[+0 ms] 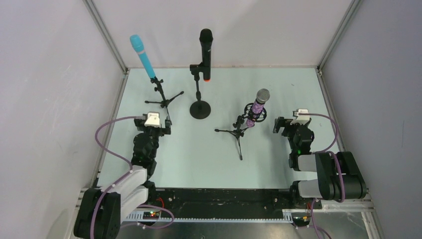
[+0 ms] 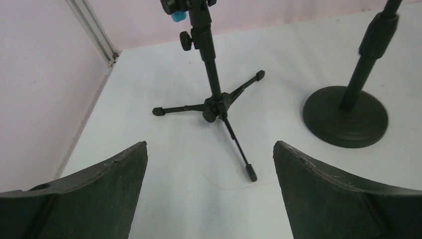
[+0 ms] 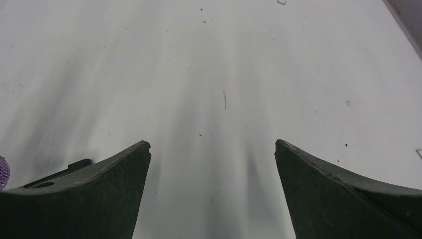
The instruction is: Attach the microphones to the stand
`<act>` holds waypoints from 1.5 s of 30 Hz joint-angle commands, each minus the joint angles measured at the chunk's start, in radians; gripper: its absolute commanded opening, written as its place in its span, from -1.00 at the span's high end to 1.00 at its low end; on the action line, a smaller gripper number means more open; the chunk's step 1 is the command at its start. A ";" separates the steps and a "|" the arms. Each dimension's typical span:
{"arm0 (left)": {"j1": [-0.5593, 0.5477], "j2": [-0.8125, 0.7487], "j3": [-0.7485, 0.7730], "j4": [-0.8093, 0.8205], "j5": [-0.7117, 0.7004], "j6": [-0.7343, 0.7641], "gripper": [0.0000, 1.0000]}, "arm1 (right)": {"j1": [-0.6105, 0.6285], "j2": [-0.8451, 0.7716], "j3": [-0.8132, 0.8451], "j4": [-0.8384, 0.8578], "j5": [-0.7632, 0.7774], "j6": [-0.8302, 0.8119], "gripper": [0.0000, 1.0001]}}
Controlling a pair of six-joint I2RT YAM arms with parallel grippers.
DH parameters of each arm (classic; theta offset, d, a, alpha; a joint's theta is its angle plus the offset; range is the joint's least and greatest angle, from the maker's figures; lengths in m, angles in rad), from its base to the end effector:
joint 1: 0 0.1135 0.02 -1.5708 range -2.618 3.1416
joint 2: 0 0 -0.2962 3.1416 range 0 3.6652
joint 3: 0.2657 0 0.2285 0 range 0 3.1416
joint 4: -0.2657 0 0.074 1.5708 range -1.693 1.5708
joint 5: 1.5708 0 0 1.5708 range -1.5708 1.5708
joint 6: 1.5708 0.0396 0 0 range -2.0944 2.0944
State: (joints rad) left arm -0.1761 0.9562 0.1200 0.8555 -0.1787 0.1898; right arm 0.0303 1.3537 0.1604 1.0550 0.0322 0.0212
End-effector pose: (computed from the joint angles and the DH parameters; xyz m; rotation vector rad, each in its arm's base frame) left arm 0.1533 -0.0201 0.2343 0.1425 1.5472 0.1494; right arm 0.2057 0.0050 0.2042 0.0162 1.7090 0.0108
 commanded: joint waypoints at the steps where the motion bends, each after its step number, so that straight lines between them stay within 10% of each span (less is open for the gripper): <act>1: 0.007 -0.016 0.057 -0.055 0.076 -0.097 -0.99 | -0.009 -0.004 0.036 0.010 -0.020 -0.017 -0.99; 9: 0.039 0.096 0.063 0.003 0.095 -0.142 -0.99 | -0.012 -0.003 0.038 0.005 -0.035 -0.017 -0.99; 18: 0.040 -0.133 -0.050 0.030 -0.091 -0.068 -0.99 | -0.012 -0.004 0.039 0.003 -0.054 -0.017 -0.99; 27: 0.121 0.292 -0.093 0.508 -0.076 -0.109 -0.99 | -0.015 -0.004 0.039 0.000 -0.060 -0.017 -0.99; 45: 0.148 0.304 0.031 0.288 -0.096 -0.150 -1.00 | -0.020 -0.001 0.056 -0.024 -0.056 -0.016 -0.99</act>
State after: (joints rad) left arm -0.0368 1.2652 0.1314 1.1194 -0.2562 0.0517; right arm 0.0174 1.3537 0.1795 1.0157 -0.0235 0.0212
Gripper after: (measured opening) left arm 0.996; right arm 0.993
